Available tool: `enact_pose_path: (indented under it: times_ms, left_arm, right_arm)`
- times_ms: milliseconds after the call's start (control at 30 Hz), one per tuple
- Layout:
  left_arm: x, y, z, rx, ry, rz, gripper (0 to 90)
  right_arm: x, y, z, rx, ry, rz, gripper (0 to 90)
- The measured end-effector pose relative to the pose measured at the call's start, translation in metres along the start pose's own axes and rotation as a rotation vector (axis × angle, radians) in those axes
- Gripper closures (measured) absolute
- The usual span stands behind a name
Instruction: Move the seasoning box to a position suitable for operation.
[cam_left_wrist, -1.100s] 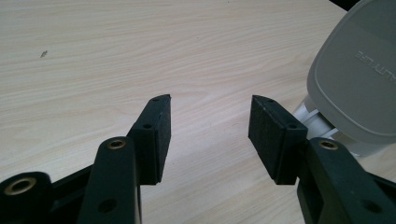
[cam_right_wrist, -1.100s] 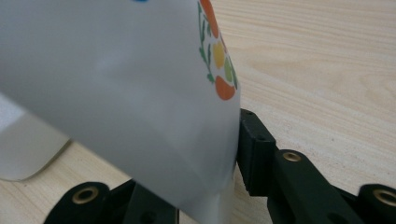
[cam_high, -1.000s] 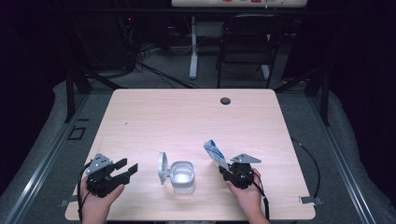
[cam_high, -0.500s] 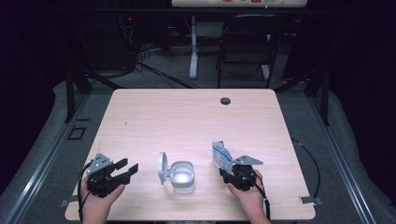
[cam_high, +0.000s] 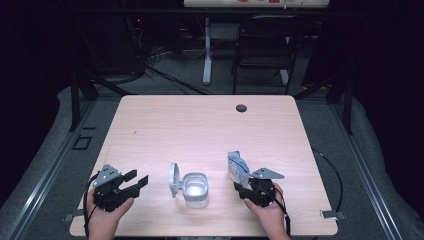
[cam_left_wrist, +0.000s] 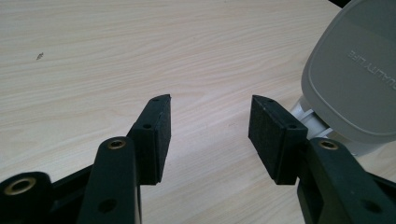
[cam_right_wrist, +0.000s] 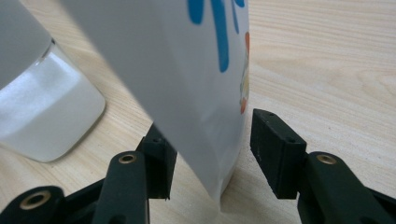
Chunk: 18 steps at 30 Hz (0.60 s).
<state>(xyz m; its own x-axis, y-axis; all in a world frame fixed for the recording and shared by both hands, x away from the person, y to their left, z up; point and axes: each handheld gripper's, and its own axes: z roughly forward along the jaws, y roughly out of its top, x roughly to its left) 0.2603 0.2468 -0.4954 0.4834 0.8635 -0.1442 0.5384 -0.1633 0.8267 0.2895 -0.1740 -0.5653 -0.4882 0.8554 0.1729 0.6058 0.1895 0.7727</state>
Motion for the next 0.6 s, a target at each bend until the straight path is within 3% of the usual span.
enact_pose_path:
  times_ms: [600]
  left_arm:
    - [-0.002, 0.0, 0.001, -0.002, -0.005, 0.001, 49.8]
  right_arm:
    - [0.001, -0.002, -0.014, -0.024, 0.027, -0.005, 49.2]
